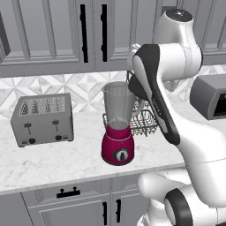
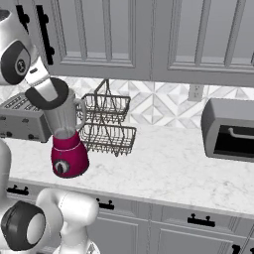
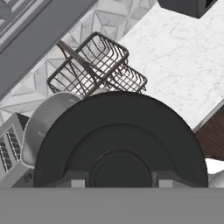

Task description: Close the lid blender by securely placing the lid on top.

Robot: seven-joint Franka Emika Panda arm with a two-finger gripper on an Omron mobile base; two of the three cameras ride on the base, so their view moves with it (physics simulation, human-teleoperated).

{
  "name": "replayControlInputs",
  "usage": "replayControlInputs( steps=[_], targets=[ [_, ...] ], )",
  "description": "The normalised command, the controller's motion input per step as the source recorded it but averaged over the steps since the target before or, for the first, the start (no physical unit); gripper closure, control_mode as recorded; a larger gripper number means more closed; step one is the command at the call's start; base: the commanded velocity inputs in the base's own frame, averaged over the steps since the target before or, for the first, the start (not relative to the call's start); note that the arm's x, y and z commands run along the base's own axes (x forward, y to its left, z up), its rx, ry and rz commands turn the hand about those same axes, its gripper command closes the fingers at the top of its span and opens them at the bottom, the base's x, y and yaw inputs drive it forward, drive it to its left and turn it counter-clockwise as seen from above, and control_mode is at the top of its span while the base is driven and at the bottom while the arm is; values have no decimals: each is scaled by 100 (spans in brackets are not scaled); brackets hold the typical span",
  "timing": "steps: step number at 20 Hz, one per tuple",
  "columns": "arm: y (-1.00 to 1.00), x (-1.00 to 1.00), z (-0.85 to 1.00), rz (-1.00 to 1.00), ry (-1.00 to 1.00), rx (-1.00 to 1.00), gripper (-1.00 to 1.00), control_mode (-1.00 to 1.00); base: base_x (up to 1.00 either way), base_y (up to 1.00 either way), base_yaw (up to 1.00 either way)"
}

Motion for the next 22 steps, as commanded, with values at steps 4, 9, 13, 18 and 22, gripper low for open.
replayControlInputs(
  steps=[4,9,13,18,22],
  targets=[
    [27,13,0,-12,1,0,100,-100,0,0,0],
    [14,25,0,-7,7,0,100,-100,0,0,0],
    [2,19,0,-4,7,0,100,-100,0,0,0],
    [6,11,3,-4,3,0,100,-100,0,0,0],
    [16,10,0,-2,0,0,100,-100,0,0,0]
  ],
)
